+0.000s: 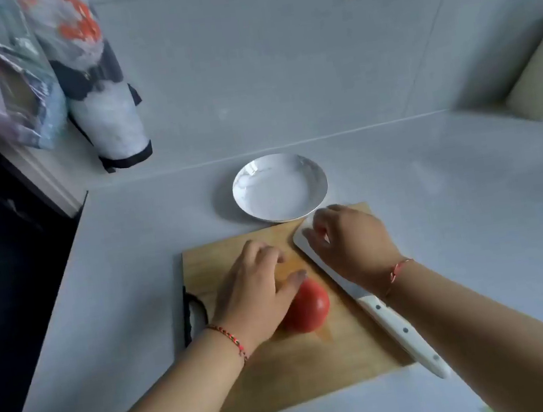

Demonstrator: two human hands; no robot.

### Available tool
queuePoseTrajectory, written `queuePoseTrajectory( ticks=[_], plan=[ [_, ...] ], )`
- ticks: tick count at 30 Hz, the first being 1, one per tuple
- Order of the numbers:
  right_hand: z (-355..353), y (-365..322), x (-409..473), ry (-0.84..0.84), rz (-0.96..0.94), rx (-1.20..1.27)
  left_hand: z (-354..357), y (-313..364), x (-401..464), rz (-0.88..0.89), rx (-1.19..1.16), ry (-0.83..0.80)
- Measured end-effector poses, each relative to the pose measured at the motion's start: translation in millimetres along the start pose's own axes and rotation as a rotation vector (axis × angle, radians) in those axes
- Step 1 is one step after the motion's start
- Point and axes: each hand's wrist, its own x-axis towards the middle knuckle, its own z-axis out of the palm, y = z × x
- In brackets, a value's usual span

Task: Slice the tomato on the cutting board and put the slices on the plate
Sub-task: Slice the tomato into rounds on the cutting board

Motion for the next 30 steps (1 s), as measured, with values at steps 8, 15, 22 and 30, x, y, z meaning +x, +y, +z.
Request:
queuePoseTrajectory(
  ticks=[8,15,22,30],
  plan=[
    [28.7,36.8,-61.9,-0.252,0.168,-0.147,39.9,-7.1,-35.0,-0.067,0.109,-0.168],
    [32.7,46.3,-72.0,-0.334,0.273,-0.156,41.2,-14.9,-29.6,-0.091,-0.027,-0.099],
    [27.0,54.6,-67.0,-0.329,0.426,0.038,45.0,-25.7,-26.5,-0.062,-0.084,-0.073],
    [5.9,54.8,-59.7,-0.349,0.500,0.304,41.6,-21.4,-25.6,0.052,-0.052,0.126]
  ],
)
